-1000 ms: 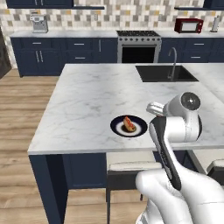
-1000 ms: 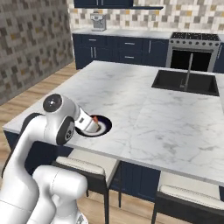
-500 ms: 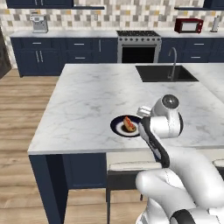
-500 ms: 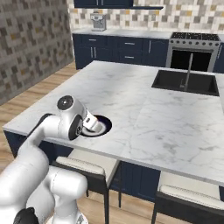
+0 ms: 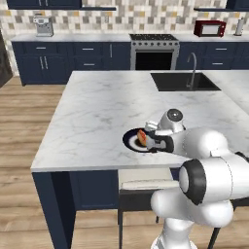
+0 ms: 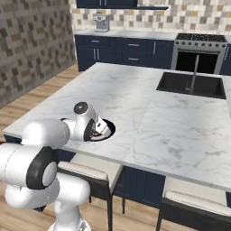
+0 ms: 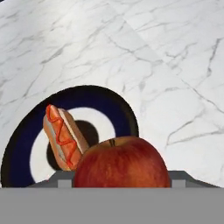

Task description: Pick up the pear and apple from the fridge and place one fruit on each plate on the dining counter.

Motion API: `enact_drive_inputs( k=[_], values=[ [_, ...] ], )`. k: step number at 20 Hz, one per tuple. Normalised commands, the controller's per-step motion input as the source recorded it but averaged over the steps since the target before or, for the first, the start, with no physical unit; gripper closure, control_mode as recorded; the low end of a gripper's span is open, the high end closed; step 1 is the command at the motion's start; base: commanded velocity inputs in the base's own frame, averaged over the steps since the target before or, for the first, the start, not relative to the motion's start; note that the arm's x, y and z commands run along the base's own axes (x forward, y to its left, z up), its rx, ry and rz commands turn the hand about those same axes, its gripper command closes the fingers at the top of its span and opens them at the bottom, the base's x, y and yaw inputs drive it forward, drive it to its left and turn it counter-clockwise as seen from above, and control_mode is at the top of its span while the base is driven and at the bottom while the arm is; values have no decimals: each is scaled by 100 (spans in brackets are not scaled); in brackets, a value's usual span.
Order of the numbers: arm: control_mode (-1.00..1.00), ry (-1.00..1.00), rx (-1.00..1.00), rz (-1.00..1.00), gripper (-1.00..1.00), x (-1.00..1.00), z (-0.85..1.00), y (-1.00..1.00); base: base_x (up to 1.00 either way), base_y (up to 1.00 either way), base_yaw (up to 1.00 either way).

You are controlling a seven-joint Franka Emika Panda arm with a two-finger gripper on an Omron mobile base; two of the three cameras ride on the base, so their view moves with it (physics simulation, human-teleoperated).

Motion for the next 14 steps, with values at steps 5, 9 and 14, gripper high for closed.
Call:
enact_drive_inputs(
  k=[5,9,14],
  values=[
    [-100,9,2,0,100,72,-48,0,0,0,0],
    [-100,7,1,0,100,68,-49,0,0,0,0],
    [-100,3,0,-2,-100,49,-42,1,0,0,0]
  ],
)
